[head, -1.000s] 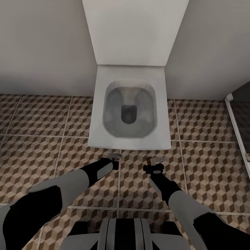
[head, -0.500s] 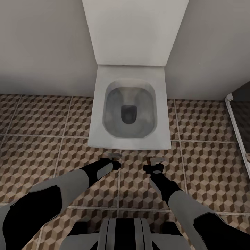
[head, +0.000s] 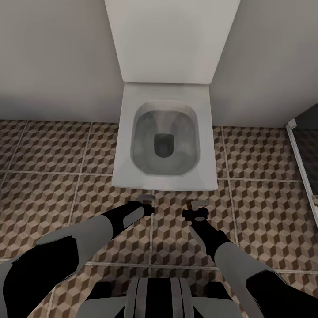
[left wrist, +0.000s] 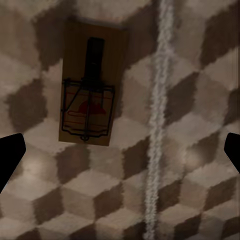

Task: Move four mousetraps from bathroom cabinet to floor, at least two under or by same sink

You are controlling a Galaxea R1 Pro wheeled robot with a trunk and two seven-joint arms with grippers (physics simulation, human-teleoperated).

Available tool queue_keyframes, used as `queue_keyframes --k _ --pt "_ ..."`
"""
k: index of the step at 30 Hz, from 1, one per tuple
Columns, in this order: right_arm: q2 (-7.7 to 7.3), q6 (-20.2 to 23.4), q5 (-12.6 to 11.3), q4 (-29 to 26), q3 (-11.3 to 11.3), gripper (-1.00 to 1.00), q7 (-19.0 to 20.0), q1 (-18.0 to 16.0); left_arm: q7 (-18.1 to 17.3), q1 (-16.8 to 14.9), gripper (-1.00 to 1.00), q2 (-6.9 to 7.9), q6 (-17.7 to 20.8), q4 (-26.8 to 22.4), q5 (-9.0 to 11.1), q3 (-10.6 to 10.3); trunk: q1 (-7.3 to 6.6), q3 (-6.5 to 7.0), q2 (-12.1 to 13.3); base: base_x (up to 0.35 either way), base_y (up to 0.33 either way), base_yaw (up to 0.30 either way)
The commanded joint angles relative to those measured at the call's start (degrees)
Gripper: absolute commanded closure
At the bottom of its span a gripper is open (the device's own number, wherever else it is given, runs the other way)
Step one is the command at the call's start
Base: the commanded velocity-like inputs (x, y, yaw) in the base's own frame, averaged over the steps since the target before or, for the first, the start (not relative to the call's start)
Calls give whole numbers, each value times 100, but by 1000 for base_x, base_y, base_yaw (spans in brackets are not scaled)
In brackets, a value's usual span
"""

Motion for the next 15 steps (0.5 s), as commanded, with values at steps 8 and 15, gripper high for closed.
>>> queue_keyframes --k 8,15 --pt "-5 31 -59 -10 49 -100 -43 -2 33 -5 -100 12 6 -25 29 -32 -1 -3 -1 -160 0 0" --pt "-5 31 -59 -10 47 -100 -43 -2 33 -6 -100 25 6 -29 29 -32 -1 -3 -1 -313 0 0"
